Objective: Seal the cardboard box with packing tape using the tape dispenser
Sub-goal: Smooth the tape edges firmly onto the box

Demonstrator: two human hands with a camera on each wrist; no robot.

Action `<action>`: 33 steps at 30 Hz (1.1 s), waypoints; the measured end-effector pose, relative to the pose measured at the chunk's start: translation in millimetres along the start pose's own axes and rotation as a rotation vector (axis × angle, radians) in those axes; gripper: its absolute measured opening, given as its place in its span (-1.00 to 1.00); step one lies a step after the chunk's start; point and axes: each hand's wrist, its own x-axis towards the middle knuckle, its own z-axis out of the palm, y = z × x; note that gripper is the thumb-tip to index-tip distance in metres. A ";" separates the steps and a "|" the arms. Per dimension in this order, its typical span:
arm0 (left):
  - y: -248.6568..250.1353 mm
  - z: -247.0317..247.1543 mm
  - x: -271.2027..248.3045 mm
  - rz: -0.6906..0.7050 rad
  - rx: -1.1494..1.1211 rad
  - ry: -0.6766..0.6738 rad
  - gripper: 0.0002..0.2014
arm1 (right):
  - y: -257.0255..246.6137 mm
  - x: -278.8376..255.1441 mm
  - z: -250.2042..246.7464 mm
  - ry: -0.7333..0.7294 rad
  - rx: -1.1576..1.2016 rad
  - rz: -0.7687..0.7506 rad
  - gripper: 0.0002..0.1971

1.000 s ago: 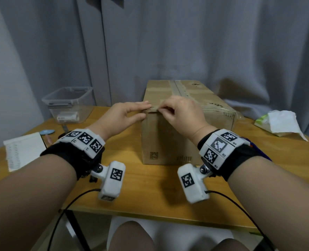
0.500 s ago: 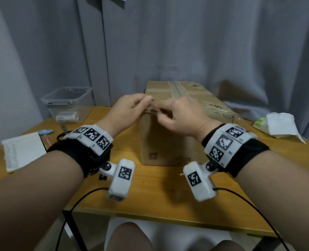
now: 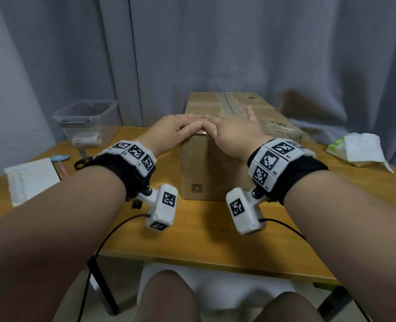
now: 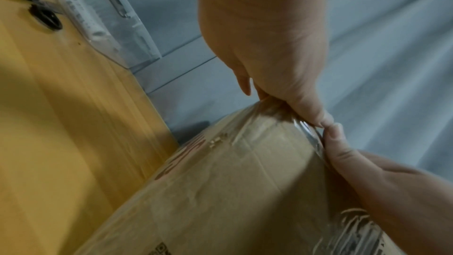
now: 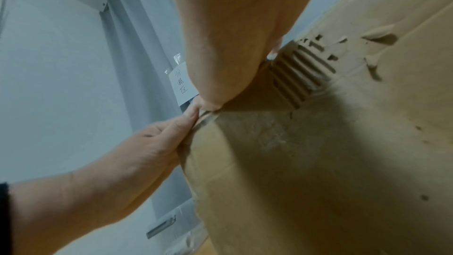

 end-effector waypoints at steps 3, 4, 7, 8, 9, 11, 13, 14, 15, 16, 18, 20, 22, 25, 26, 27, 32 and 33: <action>-2.7 -1.3 -1.2 0.020 0.062 -0.015 -0.61 | -1.8 -6.1 3.4 0.068 -0.039 -0.009 -0.42; -2.7 -1.5 -1.5 0.025 0.065 -0.020 -0.61 | -2.3 -7.6 4.5 0.086 -0.049 -0.014 -0.41; -2.5 -1.4 -2.4 0.042 0.095 -0.049 -0.58 | -3.7 -8.4 8.9 0.136 -0.065 -0.015 -0.41; -3.7 -1.2 -2.8 0.041 0.140 -0.065 -0.57 | -4.4 -9.5 10.6 0.154 -0.074 -0.012 -0.41; -5.1 -0.7 -3.9 0.040 0.198 -0.079 -0.55 | -5.4 -11.5 13.0 0.171 -0.091 -0.010 -0.41; -5.8 1.1 -7.6 0.029 0.296 -0.087 -0.53 | -6.7 -17.2 20.5 0.212 -0.134 -0.017 -0.39; -3.6 3.3 -11.8 0.014 0.315 -0.080 -0.53 | -5.4 -21.3 23.7 0.246 -0.142 -0.042 -0.36; -0.9 3.7 -12.6 0.001 0.297 -0.070 -0.54 | -3.5 -21.2 20.1 0.250 -0.116 -0.058 -0.36; 1.7 3.5 -11.4 -0.013 0.271 -0.049 -0.57 | -1.4 -19.8 13.7 0.243 -0.072 -0.069 -0.38; 4.5 3.8 -9.4 -0.029 0.244 -0.016 -0.58 | -0.3 -17.6 6.3 0.223 -0.030 -0.072 -0.39; 9.5 7.5 -4.5 -0.053 0.211 0.097 -0.61 | 0.9 -14.1 -2.5 0.181 -0.019 -0.066 -0.40; 12.1 16.3 -3.0 -0.064 0.169 0.226 -0.63 | 1.2 -13.0 0.3 0.167 -0.067 -0.062 -0.42; 9.6 24.5 -5.3 -0.062 0.117 0.286 -0.64 | 3.9 -13.5 6.9 0.160 -0.102 -0.049 -0.43; -1.1 26.4 -9.4 -0.031 0.174 0.274 -0.64 | 17.6 -16.5 5.6 0.147 -0.163 -0.036 -0.43; -3.2 25.0 -10.4 -0.024 0.211 0.259 -0.63 | 24.0 -18.6 4.1 0.143 -0.181 -0.027 -0.43; -4.5 23.7 -11.0 -0.022 0.239 0.247 -0.62 | 31.1 -21.2 3.3 0.139 -0.193 -0.014 -0.43; -4.3 24.7 -12.5 -0.032 0.233 0.251 -0.61 | 52.9 -33.2 -1.3 0.087 -0.222 0.062 -0.43; -5.4 24.0 -12.1 -0.029 0.233 0.251 -0.62 | 51.0 -32.1 -4.4 0.083 -0.224 0.062 -0.43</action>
